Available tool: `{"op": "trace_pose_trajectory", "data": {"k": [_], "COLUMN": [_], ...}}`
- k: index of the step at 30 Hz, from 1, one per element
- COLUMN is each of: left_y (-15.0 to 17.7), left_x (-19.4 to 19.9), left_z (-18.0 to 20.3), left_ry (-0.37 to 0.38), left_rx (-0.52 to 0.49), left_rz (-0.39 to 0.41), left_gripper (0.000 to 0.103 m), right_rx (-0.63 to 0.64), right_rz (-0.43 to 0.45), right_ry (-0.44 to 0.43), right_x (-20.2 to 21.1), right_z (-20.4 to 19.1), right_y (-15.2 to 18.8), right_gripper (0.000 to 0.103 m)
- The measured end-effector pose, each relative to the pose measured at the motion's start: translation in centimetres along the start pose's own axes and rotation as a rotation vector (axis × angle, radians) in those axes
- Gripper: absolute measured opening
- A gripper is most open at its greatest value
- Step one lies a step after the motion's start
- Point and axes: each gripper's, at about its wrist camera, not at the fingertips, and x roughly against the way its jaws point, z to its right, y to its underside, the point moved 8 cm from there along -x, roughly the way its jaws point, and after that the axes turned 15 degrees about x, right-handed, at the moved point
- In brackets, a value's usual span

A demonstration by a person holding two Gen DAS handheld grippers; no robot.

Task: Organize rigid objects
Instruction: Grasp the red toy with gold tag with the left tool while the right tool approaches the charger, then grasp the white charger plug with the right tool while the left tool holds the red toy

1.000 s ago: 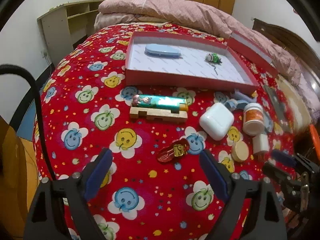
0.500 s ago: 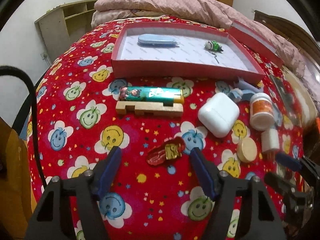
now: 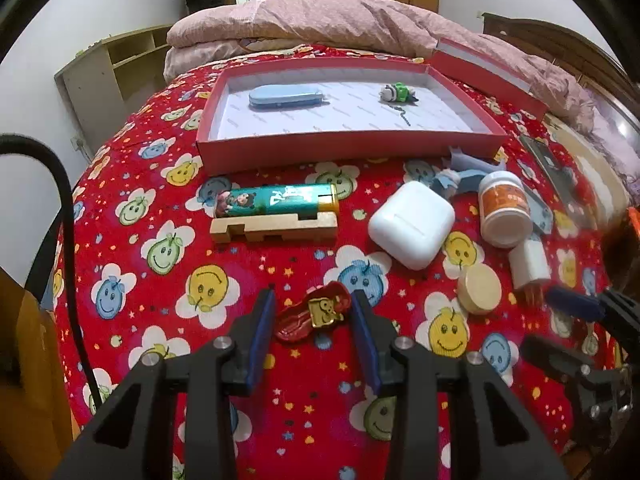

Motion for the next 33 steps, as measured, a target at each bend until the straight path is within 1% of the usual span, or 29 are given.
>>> {"op": "trace_pose_trajectory", "data": {"k": [6,11,17,19,23,24,27,28,32,33], "left_y": [0.2,0.0,-0.1,-0.2,-0.3,-0.3,-0.5,-0.6,-0.5,-0.5], "left_x": [0.4,0.5,0.8,0.8,1.1,1.3,1.6,1.8,2.1,2.2], "left_z": [-0.4,-0.6,-0.7,-0.8,-1.0,-1.0,-0.9,-0.9,-0.6,-0.6], "left_ry": [0.017,0.031,0.047,0.054,0.066,0.065,0.066,0.067,0.07,0.073], "left_rx": [0.015,0.025,0.036,0.044,0.057,0.058,0.058,0.059,0.054,0.053], "left_rz": [-0.008,-0.014,-0.009,-0.01,-0.015,-0.012,-0.002,0.0,0.0,0.0], "left_gripper": [0.04,0.04,0.04,0.04,0.04,0.04,0.04,0.04,0.04,0.04], "right_rx": [-0.01,-0.013,-0.028,-0.031,-0.037,-0.036,-0.034,-0.036,-0.047,-0.048], "right_rz": [-0.01,0.009,-0.003,-0.015,-0.019,-0.017,-0.019,-0.019,-0.011,-0.01], "right_ry": [-0.029,0.008,0.032,0.043,0.055,0.059,0.083,0.088,0.072,0.067], "right_x": [0.0,0.1,-1.0,-1.4,-1.8,-1.8,-1.8,-1.8,-1.6,-1.5], "right_z": [0.1,0.5,0.8,0.9,1.1,1.1,1.3,1.4,1.6,1.6], "right_y": [-0.7,-2.1,-2.6,-2.5,-2.3,-2.3,-2.2,-2.1,-2.0,-2.0], "right_gripper": [0.066,0.066,0.059,0.055,0.051,0.049,0.036,0.034,0.032,0.03]}}
